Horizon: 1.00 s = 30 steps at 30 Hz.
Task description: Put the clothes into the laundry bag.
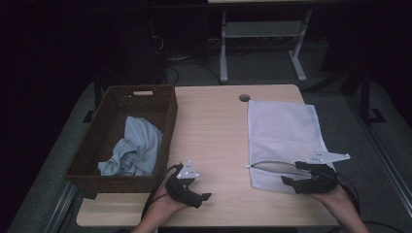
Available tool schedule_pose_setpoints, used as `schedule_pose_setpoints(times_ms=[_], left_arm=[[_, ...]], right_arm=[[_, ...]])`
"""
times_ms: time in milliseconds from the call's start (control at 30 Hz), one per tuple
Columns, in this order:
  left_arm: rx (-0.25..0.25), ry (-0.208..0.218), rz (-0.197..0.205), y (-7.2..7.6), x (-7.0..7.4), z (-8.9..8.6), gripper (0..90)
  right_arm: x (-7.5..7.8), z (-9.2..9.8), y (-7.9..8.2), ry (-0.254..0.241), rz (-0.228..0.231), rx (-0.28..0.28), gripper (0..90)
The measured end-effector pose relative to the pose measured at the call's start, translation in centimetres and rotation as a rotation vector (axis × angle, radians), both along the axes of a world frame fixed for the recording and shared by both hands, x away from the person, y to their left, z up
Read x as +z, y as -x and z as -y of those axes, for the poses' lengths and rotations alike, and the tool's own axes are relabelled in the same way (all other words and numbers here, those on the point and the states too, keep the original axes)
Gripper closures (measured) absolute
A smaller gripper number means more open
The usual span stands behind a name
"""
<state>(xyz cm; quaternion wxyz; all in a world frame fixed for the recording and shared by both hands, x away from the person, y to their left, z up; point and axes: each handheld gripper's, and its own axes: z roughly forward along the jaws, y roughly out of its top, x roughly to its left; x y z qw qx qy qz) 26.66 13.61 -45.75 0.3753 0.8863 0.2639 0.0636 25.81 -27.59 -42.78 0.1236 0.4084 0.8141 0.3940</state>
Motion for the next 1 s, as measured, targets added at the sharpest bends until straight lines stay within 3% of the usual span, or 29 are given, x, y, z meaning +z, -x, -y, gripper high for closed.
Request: schedule_pose_setpoints(times_ms=[233,367,533,767,1000], left_arm=[[-0.022,-0.002,0.000,0.2,-0.1,0.3,12.9],[-0.032,0.001,-0.009,0.3,-0.1,0.4,13.3],[-0.040,0.002,-0.013,0.3,-0.2,0.4,13.4],[-0.066,0.001,-0.008,0.4,0.1,0.8,13.4],[-0.092,-0.014,0.004,0.3,1.2,1.0,13.4]], right_arm=[[-0.5,-2.7,1.2,-0.026,0.008,0.062,17.2],[-1.2,-4.1,1.8,-0.002,0.019,0.091,14.6],[-2.1,-4.6,1.9,0.008,0.014,0.102,13.7],[-3.3,-5.8,2.0,0.045,0.011,0.181,13.0],[-3.3,-6.0,2.1,0.053,0.021,0.186,13.0]])
